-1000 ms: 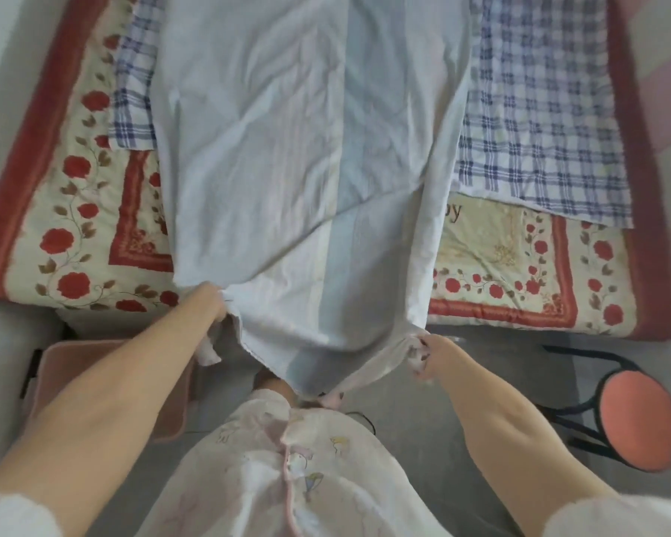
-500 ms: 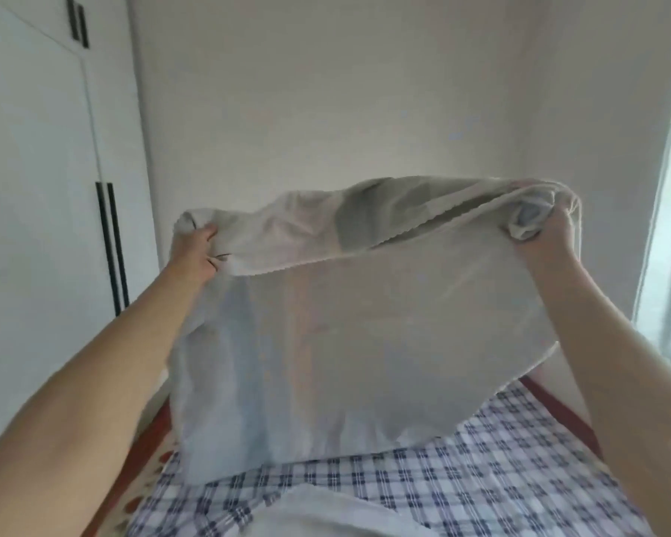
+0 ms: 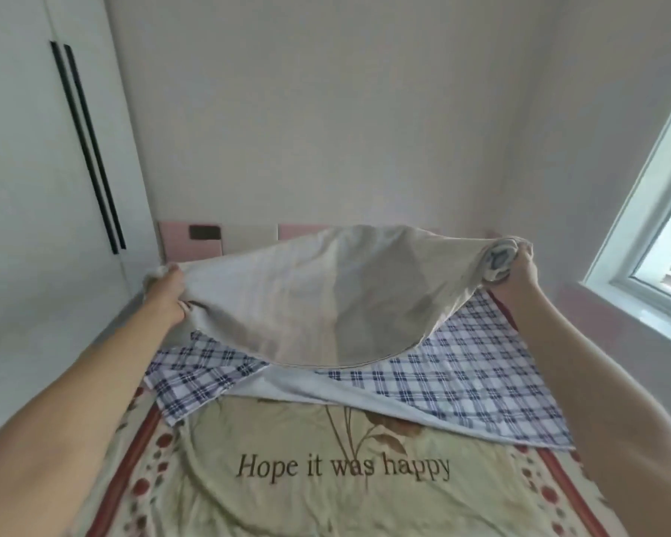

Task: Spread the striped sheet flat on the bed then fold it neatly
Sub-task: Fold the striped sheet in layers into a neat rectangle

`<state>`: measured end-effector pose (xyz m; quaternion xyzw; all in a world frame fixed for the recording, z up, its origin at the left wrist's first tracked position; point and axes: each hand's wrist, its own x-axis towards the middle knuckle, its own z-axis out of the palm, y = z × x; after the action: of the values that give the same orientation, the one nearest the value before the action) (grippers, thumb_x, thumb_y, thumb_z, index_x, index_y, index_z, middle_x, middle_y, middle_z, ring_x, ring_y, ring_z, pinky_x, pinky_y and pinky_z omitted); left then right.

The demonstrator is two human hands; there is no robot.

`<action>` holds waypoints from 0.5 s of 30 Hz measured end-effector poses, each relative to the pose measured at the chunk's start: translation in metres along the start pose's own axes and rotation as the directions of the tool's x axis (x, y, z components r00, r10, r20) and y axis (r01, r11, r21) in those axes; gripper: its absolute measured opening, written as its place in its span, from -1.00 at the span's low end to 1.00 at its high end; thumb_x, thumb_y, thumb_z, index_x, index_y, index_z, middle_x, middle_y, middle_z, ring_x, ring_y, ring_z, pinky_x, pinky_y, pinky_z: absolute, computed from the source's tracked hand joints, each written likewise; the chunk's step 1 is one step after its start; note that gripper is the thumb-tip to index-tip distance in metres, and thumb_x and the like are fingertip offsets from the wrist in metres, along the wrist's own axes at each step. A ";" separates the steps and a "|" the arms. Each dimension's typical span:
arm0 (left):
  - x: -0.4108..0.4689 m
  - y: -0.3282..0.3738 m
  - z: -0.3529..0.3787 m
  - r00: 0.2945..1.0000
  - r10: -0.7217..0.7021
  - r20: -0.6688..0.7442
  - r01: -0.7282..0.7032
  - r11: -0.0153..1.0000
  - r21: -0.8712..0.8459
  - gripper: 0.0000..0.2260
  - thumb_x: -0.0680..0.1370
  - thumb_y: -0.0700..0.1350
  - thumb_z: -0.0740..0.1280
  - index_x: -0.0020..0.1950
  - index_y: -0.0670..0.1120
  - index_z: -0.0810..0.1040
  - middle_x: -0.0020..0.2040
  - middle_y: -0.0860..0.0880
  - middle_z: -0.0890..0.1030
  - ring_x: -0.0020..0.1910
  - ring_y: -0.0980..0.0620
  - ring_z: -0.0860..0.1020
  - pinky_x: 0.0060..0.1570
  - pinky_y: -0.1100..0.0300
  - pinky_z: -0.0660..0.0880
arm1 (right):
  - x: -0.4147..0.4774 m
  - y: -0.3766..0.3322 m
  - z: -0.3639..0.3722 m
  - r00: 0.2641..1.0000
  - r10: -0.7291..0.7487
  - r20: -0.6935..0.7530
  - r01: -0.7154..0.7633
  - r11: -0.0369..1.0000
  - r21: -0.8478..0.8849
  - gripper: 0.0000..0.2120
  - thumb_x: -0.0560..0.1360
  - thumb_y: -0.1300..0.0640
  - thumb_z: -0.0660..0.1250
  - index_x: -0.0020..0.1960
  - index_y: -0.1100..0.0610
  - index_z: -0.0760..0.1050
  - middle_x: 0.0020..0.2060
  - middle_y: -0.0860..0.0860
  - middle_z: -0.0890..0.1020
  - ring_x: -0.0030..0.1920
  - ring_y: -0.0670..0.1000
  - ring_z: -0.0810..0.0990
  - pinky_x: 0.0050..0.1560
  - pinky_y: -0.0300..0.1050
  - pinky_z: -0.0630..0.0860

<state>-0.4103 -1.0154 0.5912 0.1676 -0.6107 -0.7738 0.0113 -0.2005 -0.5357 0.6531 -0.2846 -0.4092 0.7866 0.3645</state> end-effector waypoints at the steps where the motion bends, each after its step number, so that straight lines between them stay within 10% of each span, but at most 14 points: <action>1: 0.000 -0.020 -0.005 1.000 -0.024 0.001 0.024 0.998 0.051 -0.80 0.63 0.07 0.10 -0.08 -0.02 0.37 -0.12 0.01 0.44 -0.33 0.12 0.39 -0.35 0.27 0.37 | 0.006 0.016 -0.010 0.999 0.031 -0.020 -0.032 0.999 -0.039 -0.78 0.57 -0.07 0.19 0.09 0.04 0.47 0.02 0.11 0.58 0.07 0.15 0.57 0.05 0.18 0.53; 6: 0.010 -0.126 -0.035 0.980 -0.128 -0.153 0.148 0.981 0.127 -0.69 0.66 0.04 0.05 -0.15 -0.12 0.38 -0.25 0.02 0.35 -0.39 0.12 0.32 -0.43 0.28 0.28 | 0.012 0.088 -0.050 0.989 0.119 -0.091 -0.138 0.962 -0.237 -0.77 0.55 0.19 0.09 -0.25 0.09 0.40 -0.34 0.06 0.52 -0.28 0.05 0.48 -0.26 -0.06 0.57; 10: 0.034 -0.218 -0.069 0.939 -0.275 -0.206 0.310 0.937 0.163 -0.58 0.61 0.21 0.04 0.06 -0.13 0.42 -0.19 -0.02 0.43 -0.39 0.04 0.40 -0.64 0.38 0.28 | 0.022 0.156 -0.084 0.972 0.158 -0.172 -0.214 0.900 -0.381 -0.82 0.59 0.08 0.10 -0.17 0.00 0.38 -0.16 0.05 0.54 -0.16 0.05 0.52 -0.07 0.04 0.54; 15: 0.046 -0.331 -0.117 0.856 -0.429 -0.289 0.499 0.833 0.240 -0.42 0.59 0.25 -0.01 0.38 -0.16 0.35 0.30 -0.10 0.48 0.10 -0.10 0.54 -0.06 0.12 0.55 | 0.036 0.243 -0.151 0.946 0.189 -0.263 -0.308 0.776 -0.551 -0.74 0.61 -0.04 0.06 -0.21 0.00 0.33 -0.41 -0.04 0.52 -0.34 -0.01 0.44 -0.32 -0.20 0.46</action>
<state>-0.3602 -1.0515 0.2425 0.3972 -0.6584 -0.6249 -0.1355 -0.1912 -0.5384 0.3649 -0.5094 -0.5524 0.6320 0.1895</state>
